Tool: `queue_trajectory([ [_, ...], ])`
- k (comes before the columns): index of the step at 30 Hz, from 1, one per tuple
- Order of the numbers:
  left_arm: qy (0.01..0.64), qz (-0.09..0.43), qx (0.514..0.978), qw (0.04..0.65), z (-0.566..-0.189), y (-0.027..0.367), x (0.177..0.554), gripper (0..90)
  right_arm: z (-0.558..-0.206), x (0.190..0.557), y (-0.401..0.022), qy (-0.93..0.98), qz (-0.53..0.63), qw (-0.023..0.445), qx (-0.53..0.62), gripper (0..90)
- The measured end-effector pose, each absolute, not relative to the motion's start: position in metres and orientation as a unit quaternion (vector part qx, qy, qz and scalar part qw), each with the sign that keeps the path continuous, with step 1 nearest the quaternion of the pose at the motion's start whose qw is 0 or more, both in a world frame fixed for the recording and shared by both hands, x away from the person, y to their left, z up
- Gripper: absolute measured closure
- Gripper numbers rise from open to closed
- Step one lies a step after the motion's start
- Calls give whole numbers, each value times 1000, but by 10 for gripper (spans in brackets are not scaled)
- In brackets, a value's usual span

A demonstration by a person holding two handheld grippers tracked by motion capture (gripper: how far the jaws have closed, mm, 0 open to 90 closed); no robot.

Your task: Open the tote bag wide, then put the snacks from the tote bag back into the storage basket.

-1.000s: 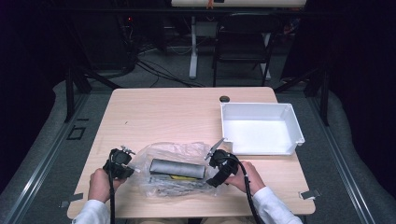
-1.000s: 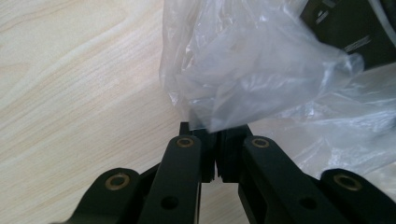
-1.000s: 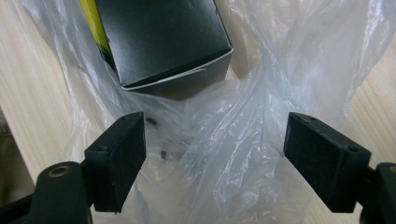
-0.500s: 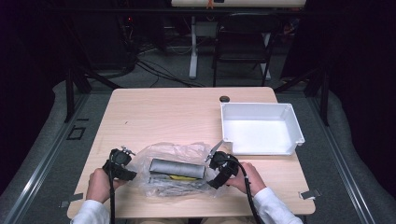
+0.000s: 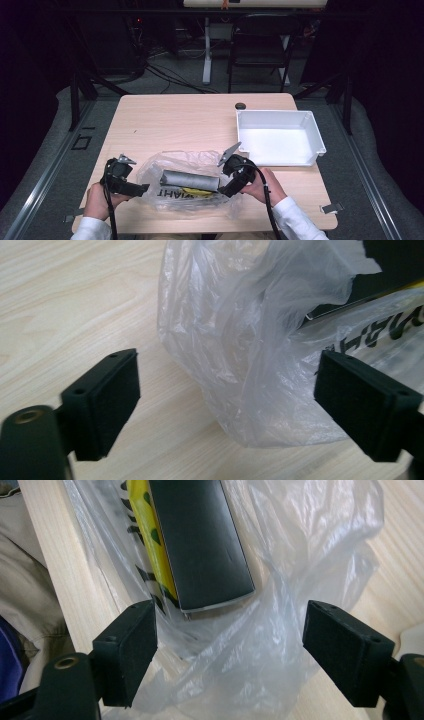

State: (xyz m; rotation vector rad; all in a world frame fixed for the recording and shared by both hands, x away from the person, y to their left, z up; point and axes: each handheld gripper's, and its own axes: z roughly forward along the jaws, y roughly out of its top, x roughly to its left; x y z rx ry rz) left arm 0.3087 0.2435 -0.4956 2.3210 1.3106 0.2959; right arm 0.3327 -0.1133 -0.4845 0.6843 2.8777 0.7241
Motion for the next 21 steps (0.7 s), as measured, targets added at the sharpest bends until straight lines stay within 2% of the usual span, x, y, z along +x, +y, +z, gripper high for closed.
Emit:
queue_trajectory([
  [4,484,110,833,243,-490,251,305,57,-482,336,-104,949,231,50,211,214],
  [12,516,120,804,268,-486,277,301,33,-483,344,-74,961,208,48,177,223],
  [21,538,119,792,263,-496,292,306,13,-497,352,-51,974,166,41,151,312],
])
